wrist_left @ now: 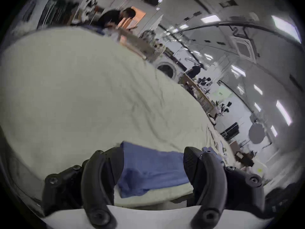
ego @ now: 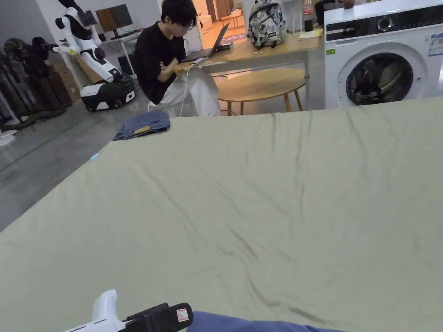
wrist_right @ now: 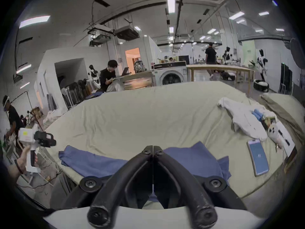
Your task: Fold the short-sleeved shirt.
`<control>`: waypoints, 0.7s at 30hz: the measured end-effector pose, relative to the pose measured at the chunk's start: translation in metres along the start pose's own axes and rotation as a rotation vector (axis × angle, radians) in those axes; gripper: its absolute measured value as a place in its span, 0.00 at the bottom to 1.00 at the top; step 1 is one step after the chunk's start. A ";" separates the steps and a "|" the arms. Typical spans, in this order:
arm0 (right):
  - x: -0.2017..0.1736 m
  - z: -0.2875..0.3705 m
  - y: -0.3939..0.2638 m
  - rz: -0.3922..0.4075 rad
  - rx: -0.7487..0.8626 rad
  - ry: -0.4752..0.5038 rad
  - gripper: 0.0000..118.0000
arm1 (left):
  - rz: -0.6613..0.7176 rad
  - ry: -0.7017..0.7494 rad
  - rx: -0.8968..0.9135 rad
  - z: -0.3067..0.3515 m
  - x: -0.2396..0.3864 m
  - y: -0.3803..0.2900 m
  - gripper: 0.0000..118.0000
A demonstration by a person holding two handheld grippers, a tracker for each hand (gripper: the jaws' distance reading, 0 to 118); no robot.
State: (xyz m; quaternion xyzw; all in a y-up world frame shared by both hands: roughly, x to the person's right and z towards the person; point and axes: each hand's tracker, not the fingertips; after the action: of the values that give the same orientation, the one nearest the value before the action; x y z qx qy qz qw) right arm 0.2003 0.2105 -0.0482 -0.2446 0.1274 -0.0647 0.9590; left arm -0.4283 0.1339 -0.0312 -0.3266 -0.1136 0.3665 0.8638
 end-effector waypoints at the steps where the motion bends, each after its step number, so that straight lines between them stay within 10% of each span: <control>1: 0.001 0.000 -0.002 -0.004 -0.005 -0.005 0.00 | 0.033 -0.011 0.006 -0.008 -0.014 -0.001 0.64; 9: 0.002 -0.004 -0.003 -0.011 -0.041 -0.018 0.00 | 0.366 -0.258 -0.057 -0.073 -0.053 -0.020 0.59; 13: 0.004 -0.007 -0.004 -0.015 -0.051 -0.005 0.00 | 0.389 -0.212 -0.080 -0.086 -0.043 -0.022 0.05; 21: 0.008 -0.008 -0.007 -0.010 -0.056 0.010 0.00 | 0.282 -0.060 0.118 0.003 -0.002 0.030 0.04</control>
State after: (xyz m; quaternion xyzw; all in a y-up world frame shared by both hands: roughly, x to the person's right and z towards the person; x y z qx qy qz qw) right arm 0.2053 0.1995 -0.0536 -0.2718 0.1327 -0.0670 0.9508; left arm -0.4480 0.1494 -0.0483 -0.2770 -0.0705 0.5000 0.8175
